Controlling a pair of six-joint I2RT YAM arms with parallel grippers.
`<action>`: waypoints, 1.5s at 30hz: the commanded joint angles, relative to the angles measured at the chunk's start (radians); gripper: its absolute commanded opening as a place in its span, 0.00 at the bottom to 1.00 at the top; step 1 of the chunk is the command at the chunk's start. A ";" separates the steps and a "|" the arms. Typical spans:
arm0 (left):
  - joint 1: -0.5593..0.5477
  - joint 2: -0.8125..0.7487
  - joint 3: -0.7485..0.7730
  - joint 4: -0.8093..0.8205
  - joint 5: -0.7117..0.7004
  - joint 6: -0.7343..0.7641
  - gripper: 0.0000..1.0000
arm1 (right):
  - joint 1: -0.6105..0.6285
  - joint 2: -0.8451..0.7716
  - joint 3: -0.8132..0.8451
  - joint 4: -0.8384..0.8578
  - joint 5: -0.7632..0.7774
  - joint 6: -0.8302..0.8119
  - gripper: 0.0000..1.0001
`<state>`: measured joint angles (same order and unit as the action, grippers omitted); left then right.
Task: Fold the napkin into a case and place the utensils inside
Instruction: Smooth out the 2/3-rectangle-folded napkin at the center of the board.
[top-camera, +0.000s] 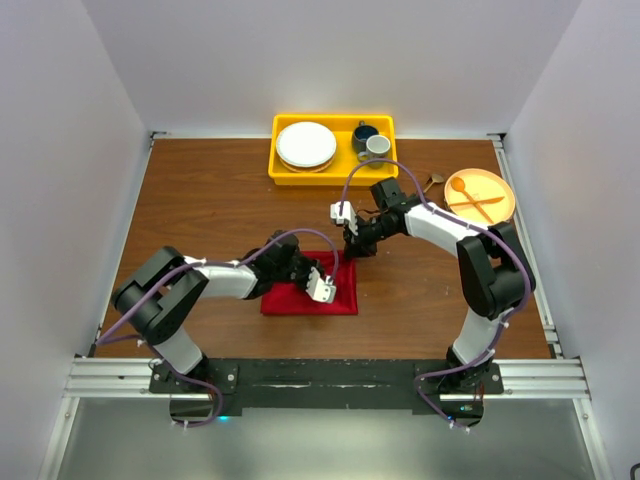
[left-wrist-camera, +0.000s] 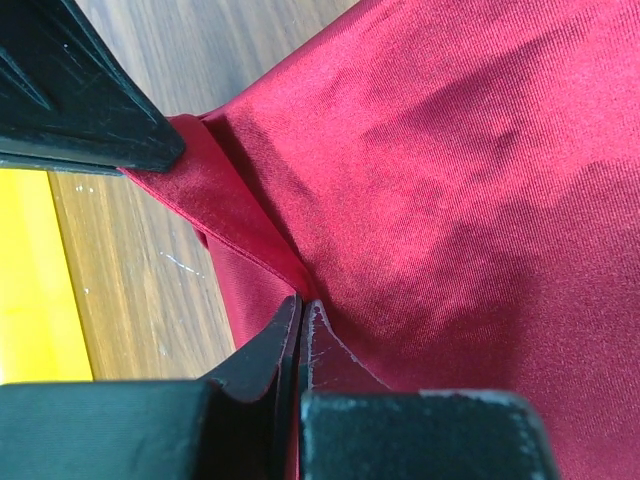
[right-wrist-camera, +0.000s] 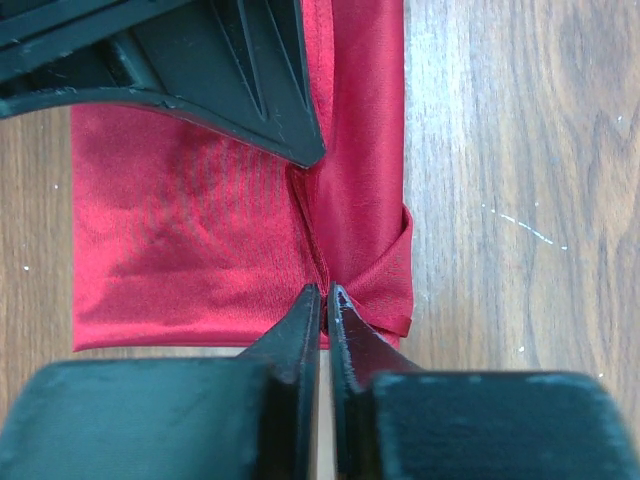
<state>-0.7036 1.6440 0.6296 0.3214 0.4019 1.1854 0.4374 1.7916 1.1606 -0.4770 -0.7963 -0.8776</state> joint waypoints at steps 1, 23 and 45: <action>-0.007 0.014 0.035 -0.027 -0.002 -0.024 0.00 | -0.006 -0.070 -0.004 0.023 -0.009 -0.026 0.14; -0.005 0.056 0.156 -0.249 0.049 -0.006 0.00 | -0.092 -0.664 -0.306 -0.057 0.066 -0.168 0.43; 0.006 0.181 0.366 -0.504 0.121 -0.018 0.00 | 0.601 -0.716 -0.578 0.274 0.682 -0.298 0.07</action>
<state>-0.7025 1.7939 0.9634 -0.1150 0.4885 1.1885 0.9043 1.0241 0.6022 -0.4358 -0.3504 -1.2812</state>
